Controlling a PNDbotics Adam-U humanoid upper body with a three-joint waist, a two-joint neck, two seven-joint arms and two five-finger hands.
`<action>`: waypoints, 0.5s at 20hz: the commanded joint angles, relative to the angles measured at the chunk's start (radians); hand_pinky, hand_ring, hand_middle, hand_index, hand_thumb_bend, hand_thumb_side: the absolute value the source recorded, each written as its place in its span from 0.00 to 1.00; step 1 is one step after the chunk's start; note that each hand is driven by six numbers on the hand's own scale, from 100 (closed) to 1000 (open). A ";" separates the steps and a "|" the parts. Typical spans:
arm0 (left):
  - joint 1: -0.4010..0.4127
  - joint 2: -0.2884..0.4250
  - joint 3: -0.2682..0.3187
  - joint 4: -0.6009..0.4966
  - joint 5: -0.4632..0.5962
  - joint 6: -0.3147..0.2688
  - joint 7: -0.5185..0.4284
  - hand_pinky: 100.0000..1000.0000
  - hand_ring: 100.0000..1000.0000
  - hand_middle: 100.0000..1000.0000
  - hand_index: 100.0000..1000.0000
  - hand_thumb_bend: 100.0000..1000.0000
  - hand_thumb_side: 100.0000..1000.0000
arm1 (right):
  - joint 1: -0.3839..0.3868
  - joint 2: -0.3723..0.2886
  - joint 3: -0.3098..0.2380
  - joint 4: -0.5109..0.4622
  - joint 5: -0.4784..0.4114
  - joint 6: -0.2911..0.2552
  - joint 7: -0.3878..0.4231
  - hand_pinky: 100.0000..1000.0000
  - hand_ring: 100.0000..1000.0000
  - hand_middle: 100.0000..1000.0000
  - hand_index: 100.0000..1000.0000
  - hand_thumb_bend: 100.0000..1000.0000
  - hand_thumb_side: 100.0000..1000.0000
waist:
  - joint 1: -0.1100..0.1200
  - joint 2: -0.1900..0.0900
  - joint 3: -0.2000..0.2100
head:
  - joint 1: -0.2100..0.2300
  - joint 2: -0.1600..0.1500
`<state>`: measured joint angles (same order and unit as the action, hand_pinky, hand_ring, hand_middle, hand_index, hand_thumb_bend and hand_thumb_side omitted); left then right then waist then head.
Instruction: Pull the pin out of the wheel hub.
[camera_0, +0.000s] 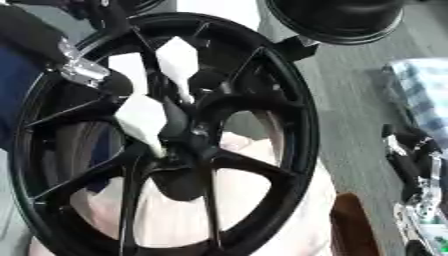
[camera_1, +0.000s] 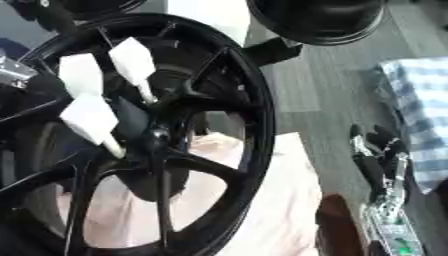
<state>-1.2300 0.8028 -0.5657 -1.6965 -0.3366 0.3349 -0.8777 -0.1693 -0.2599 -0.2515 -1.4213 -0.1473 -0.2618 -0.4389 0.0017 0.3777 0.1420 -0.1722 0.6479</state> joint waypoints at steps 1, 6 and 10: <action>-0.008 0.031 0.024 -0.009 -0.019 0.054 -0.029 0.81 0.77 0.71 0.83 0.54 0.61 | -0.009 -0.023 0.000 -0.022 0.000 -0.001 0.004 0.65 0.73 0.56 0.70 0.38 0.22 | -0.002 -0.015 -0.003 | 0.006 -0.013; -0.005 0.020 0.027 0.003 -0.032 0.082 -0.029 0.79 0.76 0.70 0.82 0.46 0.57 | -0.013 -0.018 0.003 -0.024 -0.001 -0.001 0.006 0.65 0.73 0.56 0.70 0.38 0.22 | -0.005 -0.010 -0.009 | 0.012 -0.019; -0.003 0.015 0.027 0.008 -0.037 0.088 -0.029 0.77 0.74 0.69 0.82 0.43 0.54 | -0.015 -0.015 0.003 -0.026 -0.001 -0.002 0.007 0.65 0.73 0.56 0.70 0.39 0.22 | -0.008 -0.005 -0.012 | 0.015 -0.022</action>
<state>-1.2222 0.8022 -0.5577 -1.6880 -0.3670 0.3613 -0.8514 -0.1770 -0.2594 -0.2456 -1.4221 -0.1474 -0.2601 -0.4351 -0.0052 0.3905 0.1306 -0.1599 0.6391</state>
